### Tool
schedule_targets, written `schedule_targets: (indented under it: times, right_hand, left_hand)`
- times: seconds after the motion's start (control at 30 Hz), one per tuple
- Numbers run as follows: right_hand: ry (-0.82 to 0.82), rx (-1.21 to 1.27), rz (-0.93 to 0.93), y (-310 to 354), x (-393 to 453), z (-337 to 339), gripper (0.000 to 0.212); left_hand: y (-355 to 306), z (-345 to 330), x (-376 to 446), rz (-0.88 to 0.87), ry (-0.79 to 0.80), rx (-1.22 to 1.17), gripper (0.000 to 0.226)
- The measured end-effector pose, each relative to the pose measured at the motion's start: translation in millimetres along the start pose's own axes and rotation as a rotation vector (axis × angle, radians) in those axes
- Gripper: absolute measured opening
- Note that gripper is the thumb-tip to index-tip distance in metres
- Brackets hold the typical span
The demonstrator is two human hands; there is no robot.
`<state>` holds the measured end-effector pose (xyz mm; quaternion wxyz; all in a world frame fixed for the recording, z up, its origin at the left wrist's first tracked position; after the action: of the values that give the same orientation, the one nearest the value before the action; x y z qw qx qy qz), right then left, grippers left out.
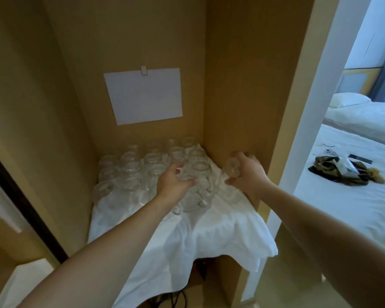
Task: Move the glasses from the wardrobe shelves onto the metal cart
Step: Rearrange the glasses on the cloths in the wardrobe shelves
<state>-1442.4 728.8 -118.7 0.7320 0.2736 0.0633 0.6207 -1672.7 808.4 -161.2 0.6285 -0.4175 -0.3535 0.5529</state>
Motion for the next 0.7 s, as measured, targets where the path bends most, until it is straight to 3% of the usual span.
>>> schedule_targets:
  times: [0.4,0.7]
  right_hand:
    - [0.184,-0.111,0.071,-20.8,17.3,-74.6,0.091]
    - [0.275,-0.149,0.124,-24.1,27.9,-86.7,0.095]
  left_hand:
    - [7.3,19.8,-3.8,-0.018,-0.091,0.082,0.063]
    - [2.8,15.8,-9.4,-0.02,-0.115,0.15,0.059]
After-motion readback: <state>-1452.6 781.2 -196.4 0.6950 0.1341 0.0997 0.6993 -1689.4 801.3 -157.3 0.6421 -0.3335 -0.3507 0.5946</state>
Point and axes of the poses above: each hand's wrist, its own x-axis towards the middle knuckle, its own z-axis out of the back of the hand, y = z × x, the point moved 10 cm from there along x, towards the middle knuckle, and after that the axes turned 7 degrees about z, right-handed, at the moved point
